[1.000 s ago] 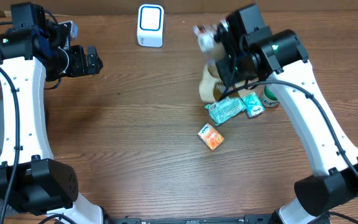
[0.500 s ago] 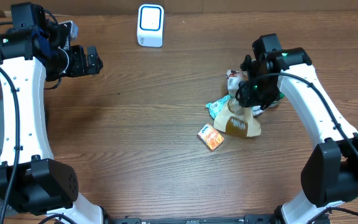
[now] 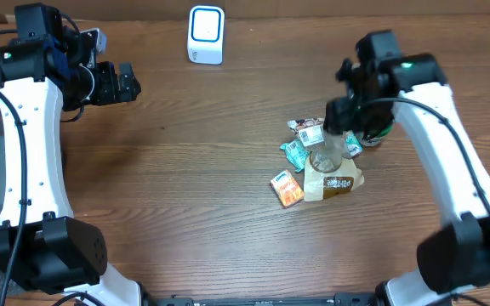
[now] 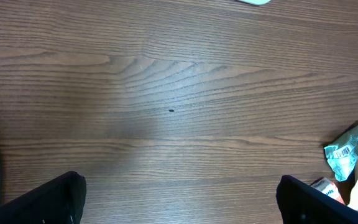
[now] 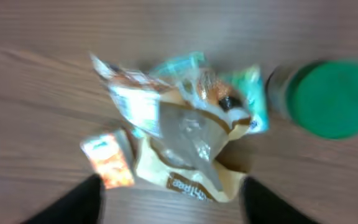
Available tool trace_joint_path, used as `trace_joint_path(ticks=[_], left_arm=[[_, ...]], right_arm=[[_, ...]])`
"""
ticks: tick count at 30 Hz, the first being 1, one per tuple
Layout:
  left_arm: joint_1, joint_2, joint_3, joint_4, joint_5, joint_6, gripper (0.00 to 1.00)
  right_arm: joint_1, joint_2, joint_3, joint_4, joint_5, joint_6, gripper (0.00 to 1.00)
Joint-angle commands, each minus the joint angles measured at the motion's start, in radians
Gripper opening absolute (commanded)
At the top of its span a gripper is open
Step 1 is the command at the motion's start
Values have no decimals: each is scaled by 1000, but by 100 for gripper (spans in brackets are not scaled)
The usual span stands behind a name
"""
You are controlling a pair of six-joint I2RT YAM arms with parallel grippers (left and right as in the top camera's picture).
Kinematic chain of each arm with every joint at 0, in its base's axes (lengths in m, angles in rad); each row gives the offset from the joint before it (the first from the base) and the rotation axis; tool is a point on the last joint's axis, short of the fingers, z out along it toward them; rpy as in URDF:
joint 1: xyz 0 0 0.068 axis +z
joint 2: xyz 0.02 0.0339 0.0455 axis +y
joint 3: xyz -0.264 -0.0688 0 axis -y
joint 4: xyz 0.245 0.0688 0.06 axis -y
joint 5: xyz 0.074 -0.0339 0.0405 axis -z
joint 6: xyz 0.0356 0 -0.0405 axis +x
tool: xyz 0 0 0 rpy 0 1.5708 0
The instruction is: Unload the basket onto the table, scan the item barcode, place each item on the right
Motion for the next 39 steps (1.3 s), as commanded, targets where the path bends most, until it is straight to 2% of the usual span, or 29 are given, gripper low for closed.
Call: trace_joint_path(ticks=[1, 5, 8, 14, 22, 27, 30, 34, 39], left_arm=[[-6, 9, 3, 1, 8, 16, 100], [-6, 9, 3, 1, 8, 16, 100], [-6, 9, 3, 1, 8, 16, 99], [-6, 9, 3, 1, 8, 16, 100], [-6, 9, 3, 1, 8, 16, 100], [-6, 9, 3, 2, 8, 16, 100], [-6, 9, 3, 1, 8, 16, 100], [-6, 9, 3, 1, 8, 16, 100], [-6, 9, 3, 1, 8, 16, 100]], right_arm=[[3, -167, 179, -43, -27, 15, 100], [3, -281, 306, -82, -36, 106, 100], [3, -378, 326, -62, -100, 215, 100], [3, -513, 326, -111, -101, 218, 100], [3, -639, 326, -112, 188, 261, 100], [-27, -666, 293, -66, 231, 256, 100], [-45, -719, 201, 51, 195, 237, 100], [-63, -829, -10, 276, 105, 172, 100], [-122, -1080, -513, 712, 26, 173, 100]])
